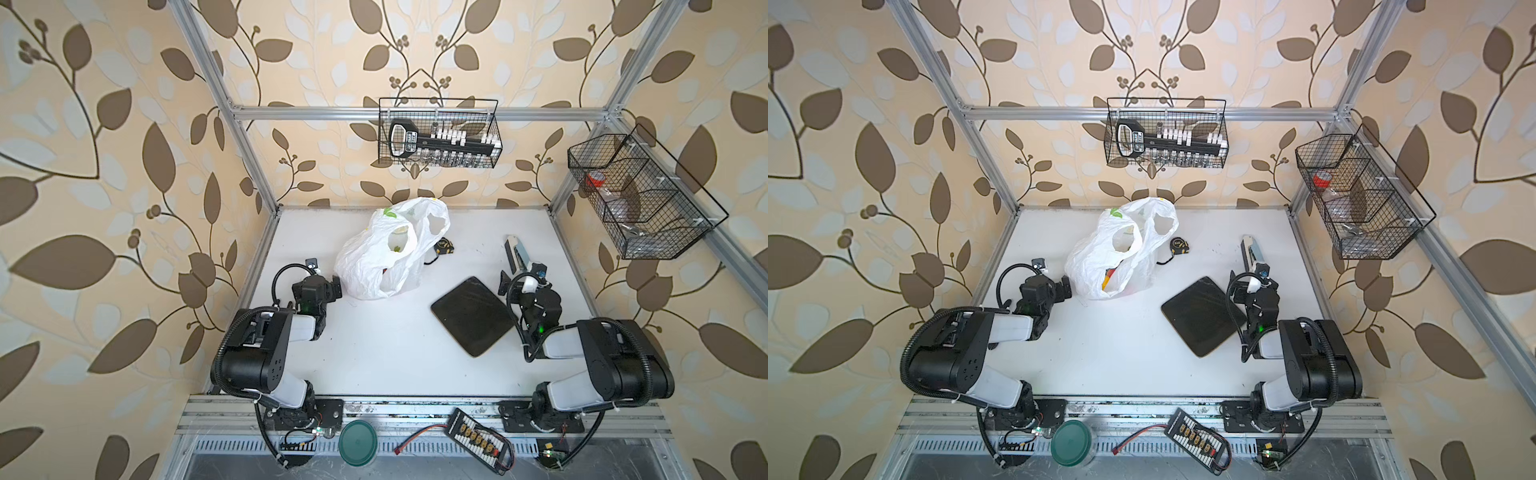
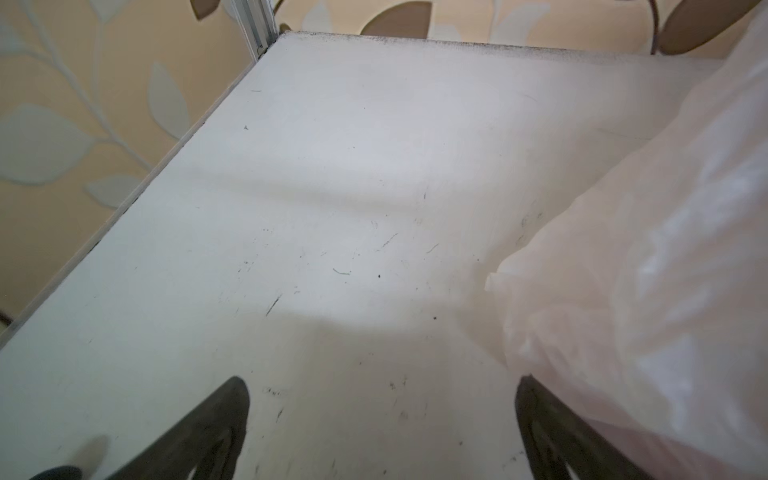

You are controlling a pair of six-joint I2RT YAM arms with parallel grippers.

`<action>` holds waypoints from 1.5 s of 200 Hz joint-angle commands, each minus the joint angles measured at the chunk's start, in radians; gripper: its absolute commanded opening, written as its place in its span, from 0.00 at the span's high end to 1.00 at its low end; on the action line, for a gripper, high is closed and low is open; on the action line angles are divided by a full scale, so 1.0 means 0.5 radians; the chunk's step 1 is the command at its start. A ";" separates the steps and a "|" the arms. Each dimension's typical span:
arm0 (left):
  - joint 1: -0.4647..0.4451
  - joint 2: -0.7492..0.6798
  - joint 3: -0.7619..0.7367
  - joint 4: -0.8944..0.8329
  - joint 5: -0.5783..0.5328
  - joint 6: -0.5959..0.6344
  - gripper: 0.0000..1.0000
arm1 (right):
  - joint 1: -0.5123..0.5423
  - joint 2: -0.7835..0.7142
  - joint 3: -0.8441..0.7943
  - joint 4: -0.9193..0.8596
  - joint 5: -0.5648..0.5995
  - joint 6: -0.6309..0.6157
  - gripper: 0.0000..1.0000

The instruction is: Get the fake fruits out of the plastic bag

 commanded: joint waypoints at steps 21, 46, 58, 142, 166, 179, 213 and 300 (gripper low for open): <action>0.012 -0.054 -0.011 0.073 0.013 -0.001 0.01 | 0.004 0.001 0.031 -0.001 0.023 -0.018 0.00; 0.012 -0.057 -0.013 0.075 0.012 -0.002 0.01 | 0.003 0.002 0.030 0.000 0.023 -0.018 0.00; 0.012 -0.058 -0.013 0.075 0.011 -0.002 0.01 | 0.004 0.001 0.031 -0.001 0.023 -0.018 0.00; 0.014 -0.085 -0.035 0.107 -0.011 -0.001 0.01 | 0.002 -0.007 0.026 -0.002 0.021 -0.012 0.00; 0.014 -0.357 0.005 -0.166 -0.005 0.002 0.01 | 0.002 -0.201 0.123 -0.303 0.128 0.014 0.00; 0.013 -0.554 0.045 -0.368 0.027 0.025 0.01 | 0.000 -0.403 0.217 -0.681 0.160 0.062 0.00; 0.013 -0.993 0.252 -0.941 0.126 0.086 0.01 | 0.003 -0.900 0.377 -1.553 0.245 0.313 0.00; -0.244 -1.262 1.281 -2.285 1.064 -0.143 0.08 | 0.025 -1.380 0.819 -2.893 -0.451 1.082 0.02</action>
